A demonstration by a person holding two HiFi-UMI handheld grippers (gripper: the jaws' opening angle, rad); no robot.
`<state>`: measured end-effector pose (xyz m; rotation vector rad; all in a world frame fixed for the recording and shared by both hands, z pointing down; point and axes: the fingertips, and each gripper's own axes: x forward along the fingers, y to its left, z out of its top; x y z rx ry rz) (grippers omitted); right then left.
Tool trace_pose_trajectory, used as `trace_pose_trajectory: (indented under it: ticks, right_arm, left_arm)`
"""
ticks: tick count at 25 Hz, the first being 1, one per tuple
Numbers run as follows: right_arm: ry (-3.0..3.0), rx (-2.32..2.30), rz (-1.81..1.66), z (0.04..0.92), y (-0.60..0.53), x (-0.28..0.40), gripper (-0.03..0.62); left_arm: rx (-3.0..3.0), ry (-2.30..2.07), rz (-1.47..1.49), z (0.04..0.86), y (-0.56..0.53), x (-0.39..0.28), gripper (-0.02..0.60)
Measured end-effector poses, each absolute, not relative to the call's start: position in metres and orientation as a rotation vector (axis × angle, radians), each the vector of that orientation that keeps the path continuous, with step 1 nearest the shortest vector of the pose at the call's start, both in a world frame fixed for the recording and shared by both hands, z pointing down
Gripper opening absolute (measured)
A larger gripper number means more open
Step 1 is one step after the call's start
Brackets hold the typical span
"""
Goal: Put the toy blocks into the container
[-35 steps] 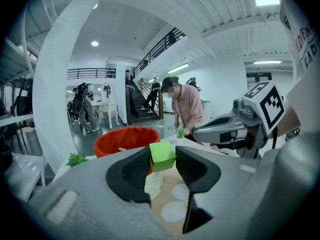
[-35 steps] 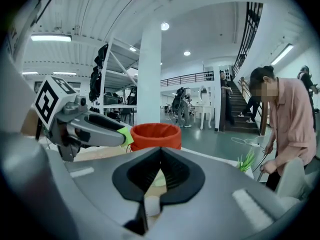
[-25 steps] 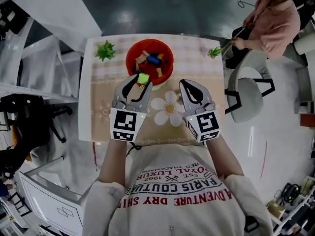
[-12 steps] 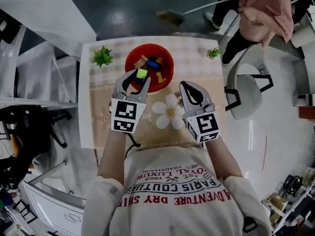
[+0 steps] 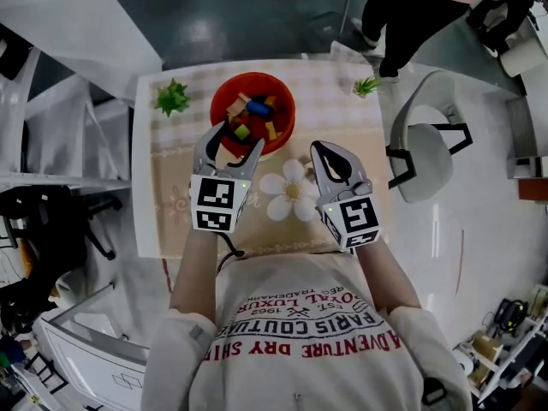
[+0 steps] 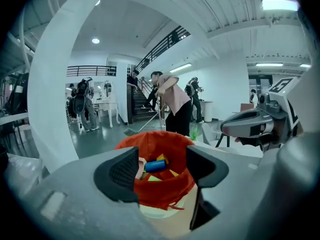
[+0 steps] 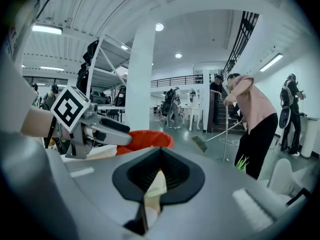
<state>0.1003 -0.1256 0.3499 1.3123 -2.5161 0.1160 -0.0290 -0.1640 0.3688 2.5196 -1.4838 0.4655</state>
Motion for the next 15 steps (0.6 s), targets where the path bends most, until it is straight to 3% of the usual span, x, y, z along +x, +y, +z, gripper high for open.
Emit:
trace_pose_trajectory:
  ticks: [9, 15]
  right_arm:
    - [-2.489, 1.36, 0.151, 0.358, -0.107, 0.15, 0.002]
    - [-2.456, 1.337, 0.221, 0.38, -0.094, 0.181, 0.002]
  left_arm:
    - [2.664, -1.357, 0.362, 0.349, -0.129, 0.052, 0.302]
    - [2.752, -1.107, 0.459, 0.383, -0.094, 0.117, 0.302]
